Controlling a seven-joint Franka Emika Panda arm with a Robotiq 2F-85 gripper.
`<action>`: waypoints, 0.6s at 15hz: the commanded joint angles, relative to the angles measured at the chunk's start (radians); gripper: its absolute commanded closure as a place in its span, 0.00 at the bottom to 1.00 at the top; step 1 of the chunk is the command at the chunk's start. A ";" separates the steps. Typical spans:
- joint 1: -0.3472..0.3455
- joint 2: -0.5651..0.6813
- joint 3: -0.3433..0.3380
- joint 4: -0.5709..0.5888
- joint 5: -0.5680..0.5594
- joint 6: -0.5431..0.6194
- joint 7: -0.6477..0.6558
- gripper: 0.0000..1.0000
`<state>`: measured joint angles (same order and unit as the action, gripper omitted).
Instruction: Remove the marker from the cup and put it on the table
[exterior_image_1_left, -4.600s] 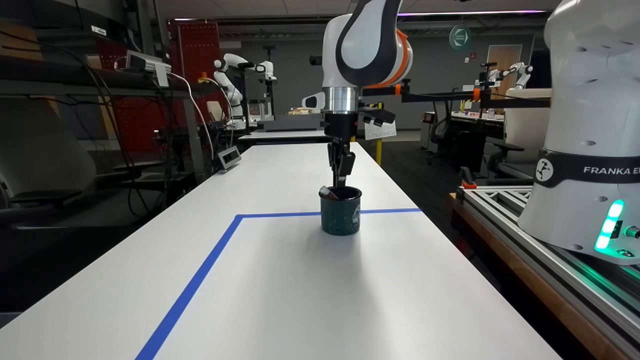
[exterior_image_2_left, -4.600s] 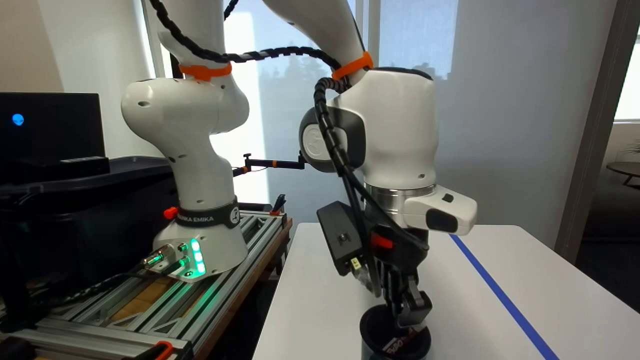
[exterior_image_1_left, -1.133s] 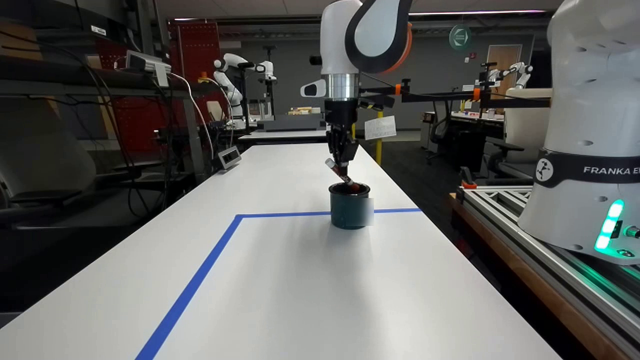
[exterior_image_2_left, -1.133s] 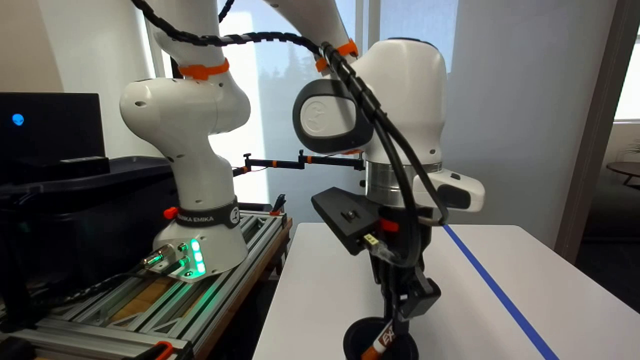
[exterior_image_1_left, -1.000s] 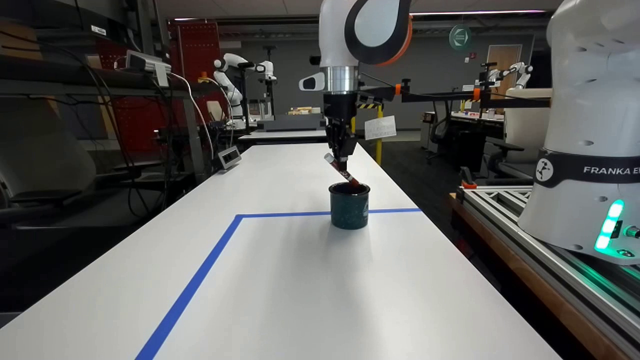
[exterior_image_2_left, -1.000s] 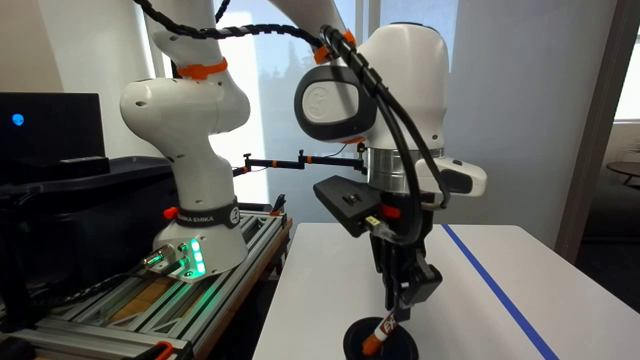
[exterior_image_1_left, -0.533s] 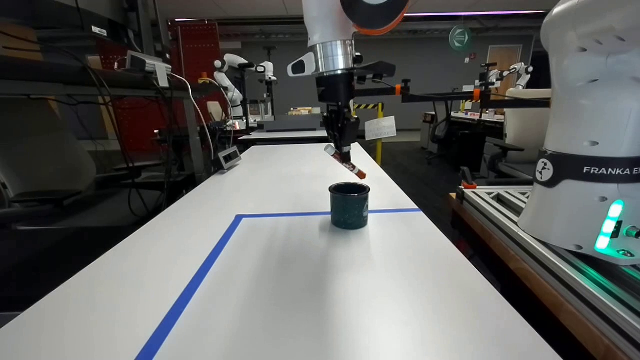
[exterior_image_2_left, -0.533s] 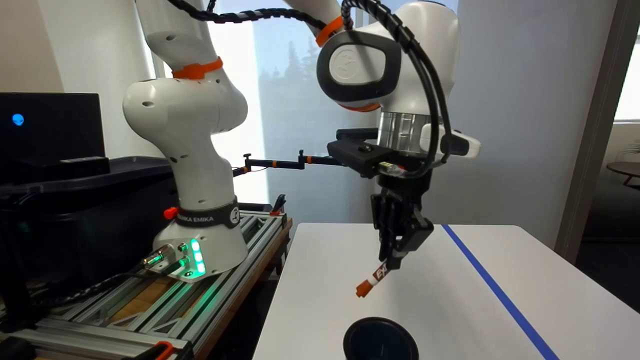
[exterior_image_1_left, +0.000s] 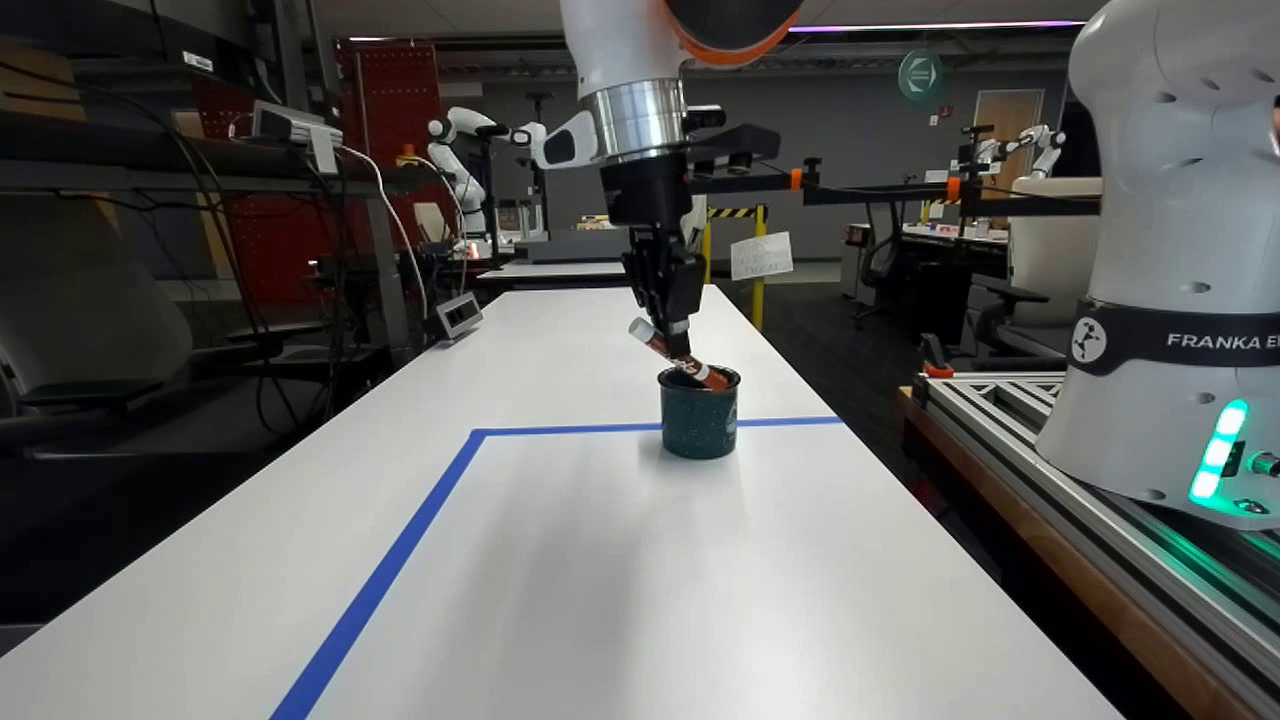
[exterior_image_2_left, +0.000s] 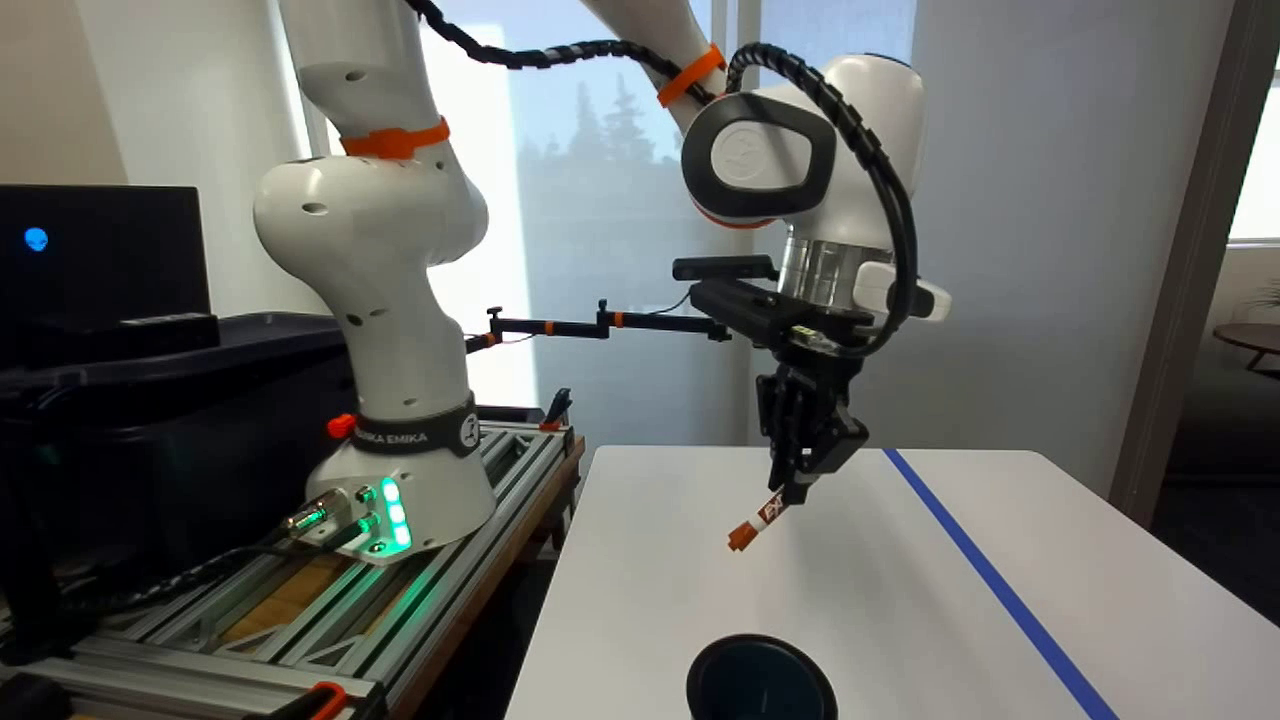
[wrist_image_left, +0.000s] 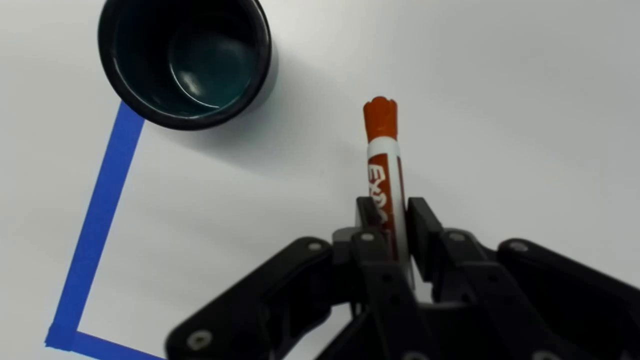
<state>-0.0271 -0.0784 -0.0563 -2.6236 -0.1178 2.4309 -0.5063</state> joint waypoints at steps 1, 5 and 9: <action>0.015 0.112 0.014 0.038 0.037 0.078 0.028 0.95; 0.008 0.240 0.032 0.054 0.020 0.216 0.067 0.95; 0.012 0.363 0.027 0.078 -0.049 0.334 0.148 0.95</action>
<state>-0.0168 0.1936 -0.0290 -2.5818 -0.1131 2.6989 -0.4284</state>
